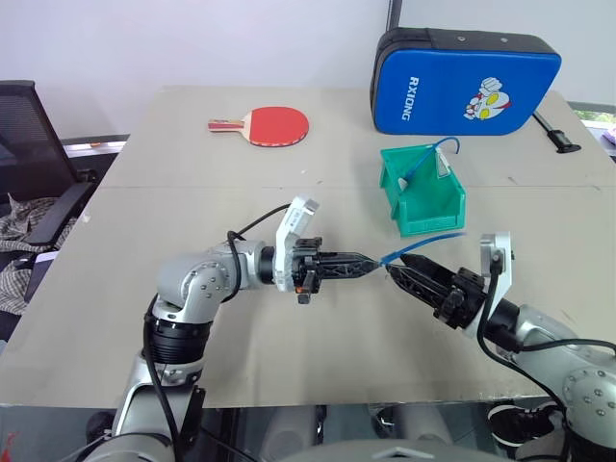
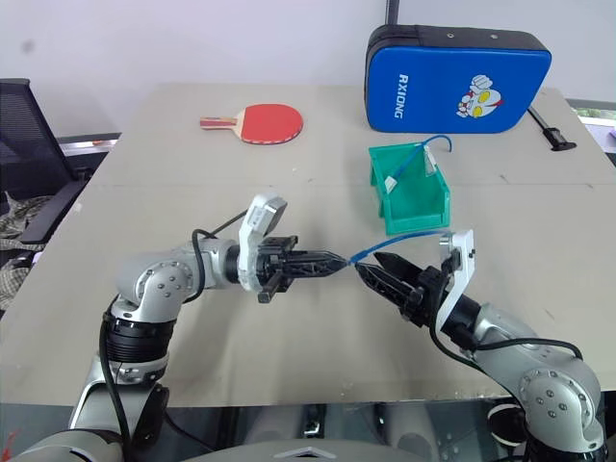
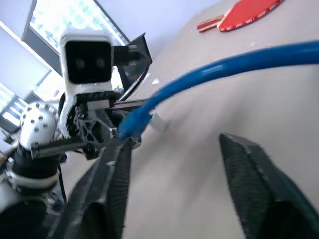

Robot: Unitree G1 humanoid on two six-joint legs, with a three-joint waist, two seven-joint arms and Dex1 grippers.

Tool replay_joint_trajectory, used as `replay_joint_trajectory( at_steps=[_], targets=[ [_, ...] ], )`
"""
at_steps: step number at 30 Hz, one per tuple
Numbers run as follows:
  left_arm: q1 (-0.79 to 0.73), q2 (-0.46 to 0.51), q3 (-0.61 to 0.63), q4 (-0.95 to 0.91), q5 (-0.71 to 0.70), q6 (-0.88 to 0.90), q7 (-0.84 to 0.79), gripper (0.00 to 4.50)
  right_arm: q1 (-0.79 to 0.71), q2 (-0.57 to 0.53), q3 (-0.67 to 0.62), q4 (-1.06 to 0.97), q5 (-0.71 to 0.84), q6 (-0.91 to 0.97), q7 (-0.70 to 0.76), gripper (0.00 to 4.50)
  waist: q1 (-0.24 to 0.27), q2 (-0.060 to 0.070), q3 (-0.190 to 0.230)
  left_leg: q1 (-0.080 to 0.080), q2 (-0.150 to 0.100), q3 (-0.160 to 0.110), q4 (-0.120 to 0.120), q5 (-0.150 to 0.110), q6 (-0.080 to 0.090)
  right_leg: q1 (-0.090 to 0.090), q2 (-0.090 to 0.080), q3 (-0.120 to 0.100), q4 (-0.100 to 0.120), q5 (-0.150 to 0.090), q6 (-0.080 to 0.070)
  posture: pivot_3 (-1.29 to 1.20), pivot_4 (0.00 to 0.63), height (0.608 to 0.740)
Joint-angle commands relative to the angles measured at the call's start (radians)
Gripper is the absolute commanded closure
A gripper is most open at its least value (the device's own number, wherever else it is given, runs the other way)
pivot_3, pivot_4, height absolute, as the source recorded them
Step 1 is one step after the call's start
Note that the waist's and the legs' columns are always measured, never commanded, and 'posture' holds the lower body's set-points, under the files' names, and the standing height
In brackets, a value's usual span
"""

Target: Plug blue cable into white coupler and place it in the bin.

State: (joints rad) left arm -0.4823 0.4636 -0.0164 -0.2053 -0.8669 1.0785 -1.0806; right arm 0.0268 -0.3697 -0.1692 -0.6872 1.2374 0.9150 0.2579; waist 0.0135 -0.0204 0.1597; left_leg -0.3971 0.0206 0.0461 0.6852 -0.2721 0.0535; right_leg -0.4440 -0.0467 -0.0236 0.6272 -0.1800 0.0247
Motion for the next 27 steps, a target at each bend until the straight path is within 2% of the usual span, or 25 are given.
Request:
replay_joint_trajectory(
  at_steps=[1,3,5,6,9,10,16,19,22,27],
  targets=[
    [0.007,0.008,-0.014,-0.054,-0.026,-0.01,0.0,4.5,-0.028,-0.008,0.011,-0.015,0.094,-0.014,-0.042,1.87,-0.001,0.0,0.0,0.0,0.0,0.0,0.0,0.0,0.0,0.0,0.0,0.0,0.0,0.0,0.0,0.0,0.15,0.731],
    [0.008,0.009,-0.015,-0.055,-0.027,-0.015,0.002,4.5,-0.035,-0.019,0.024,-0.013,0.108,-0.017,-0.05,1.87,-0.001,0.0,0.0,0.0,0.0,0.001,0.0,0.0,0.0,0.0,0.0,0.001,0.0,0.0,0.0,0.0,0.15,0.731],
    [0.01,0.011,-0.021,-0.059,-0.027,-0.023,-0.003,4.5,-0.045,-0.02,0.037,-0.007,0.117,-0.024,-0.061,2.42,-0.001,0.0,0.0,0.0,0.0,0.001,0.0,0.0,0.0,0.0,0.0,0.001,0.0,0.0,0.0,0.0,0.15,0.731],
    [0.012,0.014,-0.027,-0.062,-0.024,-0.029,-0.008,4.5,-0.05,-0.018,0.042,-0.003,0.119,-0.029,-0.065,2.76,-0.001,0.0,0.0,0.0,0.0,0.001,0.0,0.0,0.0,0.0,0.0,0.001,0.0,0.0,0.0,0.0,0.15,0.731],
    [0.019,0.022,-0.04,-0.063,-0.015,-0.047,-0.016,4.5,-0.059,-0.017,0.044,0.001,0.143,-0.045,-0.076,4.23,-0.001,0.0,0.0,0.001,0.0,0.001,0.0,0.0,0.0,0.0,0.0,0.001,0.0,0.0,0.0,0.0,0.15,0.731],
    [0.02,0.023,-0.039,-0.057,-0.013,-0.054,-0.016,4.5,-0.057,-0.023,0.044,-0.001,0.152,-0.046,-0.075,4.38,0.0,0.0,0.0,0.001,0.0,0.001,0.0,0.0,0.0,0.0,0.0,0.001,0.0,0.0,0.0,0.0,0.15,0.731],
    [0.03,0.018,-0.033,-0.032,0.001,-0.095,-0.008,4.5,-0.031,-0.08,0.03,-0.014,0.183,-0.053,0.003,4.38,-0.001,0.0,0.0,0.0,0.0,0.001,0.0,0.0,0.0,0.0,0.0,0.002,0.0,0.0,0.0,0.0,0.15,0.731],
    [0.029,0.016,-0.032,-0.026,-0.002,-0.104,-0.005,4.5,-0.023,-0.108,0.031,-0.013,0.191,-0.059,0.038,3.63,-0.001,0.0,0.0,0.0,0.0,0.001,0.0,0.0,0.0,0.0,0.0,0.002,0.0,0.0,0.0,0.0,0.15,0.731],
    [0.033,0.02,-0.033,-0.03,-0.006,-0.109,-0.006,4.5,-0.021,-0.117,0.031,-0.003,0.197,-0.069,0.034,2.2,-0.001,0.0,0.0,0.0,0.0,0.001,0.0,0.0,0.0,0.0,0.0,0.002,0.0,0.0,0.0,0.0,0.15,0.731],
    [0.043,0.021,-0.034,-0.043,-0.012,-0.108,-0.001,4.5,-0.025,-0.124,0.036,0.001,0.231,-0.086,0.031,2.2,-0.002,0.0,0.0,0.001,0.0,0.001,0.0,0.0,0.0,0.0,0.001,0.001,0.0,0.0,0.0,0.0,0.15,0.731]
  ],
)
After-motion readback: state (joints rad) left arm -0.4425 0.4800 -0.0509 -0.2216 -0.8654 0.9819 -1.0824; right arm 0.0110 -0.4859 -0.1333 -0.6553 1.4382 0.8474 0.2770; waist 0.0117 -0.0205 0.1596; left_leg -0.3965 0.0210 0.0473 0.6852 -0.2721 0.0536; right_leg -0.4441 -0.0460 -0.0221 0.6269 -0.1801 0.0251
